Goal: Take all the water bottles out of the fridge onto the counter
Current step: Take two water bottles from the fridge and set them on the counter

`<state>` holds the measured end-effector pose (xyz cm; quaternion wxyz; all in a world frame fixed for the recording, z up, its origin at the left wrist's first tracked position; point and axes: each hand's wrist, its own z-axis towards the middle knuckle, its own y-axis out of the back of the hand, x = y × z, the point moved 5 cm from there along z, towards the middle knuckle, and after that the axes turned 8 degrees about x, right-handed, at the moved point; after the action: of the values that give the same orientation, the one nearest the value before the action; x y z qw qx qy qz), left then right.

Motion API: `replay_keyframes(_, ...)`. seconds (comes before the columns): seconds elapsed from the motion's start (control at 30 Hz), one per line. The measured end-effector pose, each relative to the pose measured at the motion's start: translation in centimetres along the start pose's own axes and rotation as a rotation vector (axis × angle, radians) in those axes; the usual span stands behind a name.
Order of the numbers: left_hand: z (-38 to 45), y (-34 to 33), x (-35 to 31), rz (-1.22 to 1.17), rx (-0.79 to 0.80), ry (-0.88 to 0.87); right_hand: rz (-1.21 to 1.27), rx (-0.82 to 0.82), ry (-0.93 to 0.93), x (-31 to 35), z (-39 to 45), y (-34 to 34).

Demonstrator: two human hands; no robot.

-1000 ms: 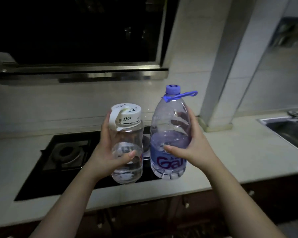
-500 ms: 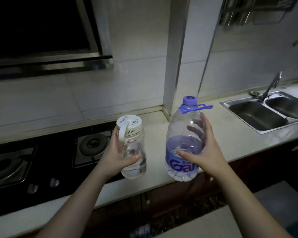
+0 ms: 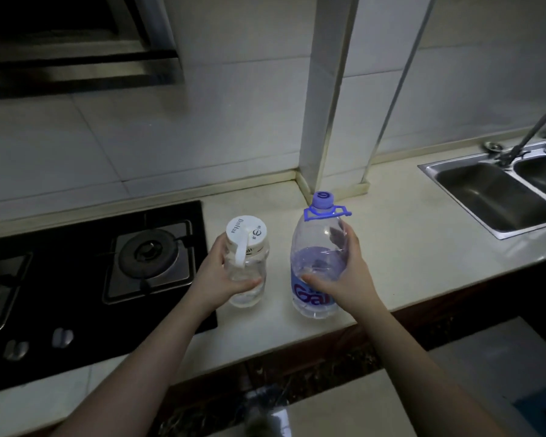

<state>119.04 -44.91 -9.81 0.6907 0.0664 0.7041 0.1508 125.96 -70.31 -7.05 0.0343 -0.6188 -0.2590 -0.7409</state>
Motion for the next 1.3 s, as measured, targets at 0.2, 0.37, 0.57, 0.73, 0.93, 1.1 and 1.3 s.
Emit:
replay_keyframes(0.2, 4.2, 0.7, 3.9, 0.025, -0.036, 0.063, -0.008, 0.015, -0.074, -3.8, 5.0, -3.0)
replay_keyframes(0.37, 6.9, 1.1, 6.1, -0.001, -0.083, 0.111, -0.033, 0.058, -0.128, -6.1, 8.8, -5.0)
replay_keyframes(0.57, 10.0, 2.4, 9.9, -0.074, -0.226, 0.172, 0.004, 0.128, -0.159, -7.6, 14.1, -7.7)
replay_keyframes(0.73, 11.5, 3.6, 11.3, -0.051, -0.353, 0.231, 0.024, 0.178, -0.115, -8.9, 17.4, -9.6)
replay_keyframes(0.93, 13.3, 4.7, 12.8, -0.051, -0.42, 0.274, -0.01, 0.205, -0.106, -10.1, 20.5, -10.7)
replay_keyframes(1.1, 14.9, 5.5, 12.8, -0.064, -0.458, 0.315, 0.026, 0.181, -0.122, -11.5, 22.1, -11.5)
replay_keyframes(1.3, 15.8, 5.5, 13.2, -0.037, -0.448, 0.32, 0.046, 0.249, -0.056, -12.5, 22.9, -11.5)
